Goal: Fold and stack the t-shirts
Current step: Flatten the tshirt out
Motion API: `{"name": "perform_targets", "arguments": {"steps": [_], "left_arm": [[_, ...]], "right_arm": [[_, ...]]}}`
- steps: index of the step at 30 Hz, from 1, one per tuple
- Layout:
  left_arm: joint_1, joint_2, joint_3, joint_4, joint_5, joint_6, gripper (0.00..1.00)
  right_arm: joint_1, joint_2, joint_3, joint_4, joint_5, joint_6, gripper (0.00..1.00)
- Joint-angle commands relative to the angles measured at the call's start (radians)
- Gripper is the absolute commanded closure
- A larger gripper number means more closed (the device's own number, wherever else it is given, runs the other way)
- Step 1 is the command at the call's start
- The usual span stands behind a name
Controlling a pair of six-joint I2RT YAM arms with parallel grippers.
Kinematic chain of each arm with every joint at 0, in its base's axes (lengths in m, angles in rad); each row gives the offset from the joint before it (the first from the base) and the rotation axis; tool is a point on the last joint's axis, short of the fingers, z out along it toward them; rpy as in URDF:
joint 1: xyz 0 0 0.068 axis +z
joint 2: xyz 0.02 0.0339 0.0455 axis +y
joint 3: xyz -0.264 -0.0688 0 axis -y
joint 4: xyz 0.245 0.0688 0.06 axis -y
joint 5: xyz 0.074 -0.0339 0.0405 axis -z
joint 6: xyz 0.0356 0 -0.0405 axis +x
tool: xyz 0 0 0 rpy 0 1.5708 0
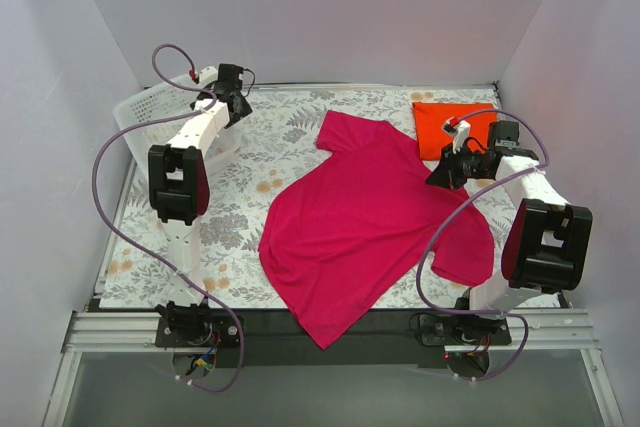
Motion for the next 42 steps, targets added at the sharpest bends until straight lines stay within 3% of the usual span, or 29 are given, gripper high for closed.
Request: {"name": "perform_targets", "arguments": {"steps": [1,3,4,7,8,10,15,16,20,24,29,31,32,36,40,42], "left_arm": [[0.02,0.001,0.052,-0.125,-0.005,-0.083,0.25],[0.027,0.018,0.05,-0.122,0.017,-0.065,0.35],[0.027,0.021,0.047,-0.113,0.046,-0.053,0.48],[0.026,0.001,0.01,-0.061,0.138,0.038,0.71],[0.026,-0.01,0.0,-0.045,0.164,0.065,0.85],[0.023,-0.04,-0.04,-0.01,0.199,0.142,0.98],[0.021,-0.189,-0.267,0.148,0.388,0.317,1.0],[0.021,-0.212,-0.366,0.179,0.411,0.376,1.0],[0.021,-0.278,-0.506,0.277,0.439,0.551,1.0],[0.032,-0.293,-0.582,0.354,0.422,0.714,1.0],[0.096,-0.295,-0.608,0.42,0.443,0.793,1.0],[0.107,-0.293,-0.583,0.412,0.457,0.773,0.94],[0.107,-0.296,-0.577,0.411,0.477,0.764,0.78],[0.106,-0.329,-0.563,0.391,0.543,0.702,0.28],[0.1,-0.445,-0.571,0.388,0.609,0.641,0.21],[0.081,-0.499,-0.58,0.375,0.656,0.601,0.21]], "right_arm": [[-0.005,-0.025,-0.004,-0.005,-0.025,-0.009,0.96],[-0.005,-0.023,-0.004,-0.004,-0.027,-0.009,0.96],[-0.006,-0.023,-0.004,-0.005,-0.027,-0.009,0.96],[-0.006,-0.021,-0.004,-0.004,-0.025,-0.009,0.96],[-0.006,-0.021,-0.004,-0.004,-0.025,-0.009,0.96],[-0.006,-0.021,-0.002,-0.005,-0.025,-0.009,0.96],[-0.006,-0.023,-0.002,-0.004,-0.027,-0.009,0.96],[-0.006,-0.026,-0.002,-0.004,-0.028,-0.009,0.96],[-0.006,-0.025,-0.004,-0.004,-0.031,-0.008,0.96],[-0.006,-0.021,-0.004,-0.004,-0.033,-0.008,0.96],[-0.006,-0.023,-0.005,-0.005,-0.033,-0.006,0.96],[-0.006,-0.021,-0.005,-0.007,-0.036,-0.012,0.96],[-0.005,-0.021,-0.005,-0.007,-0.036,-0.015,0.96],[-0.006,-0.02,-0.005,-0.017,-0.031,-0.052,0.87],[-0.003,-0.031,-0.004,-0.039,-0.037,-0.116,0.65],[0.001,-0.037,-0.001,-0.054,-0.036,-0.153,0.6]]}}
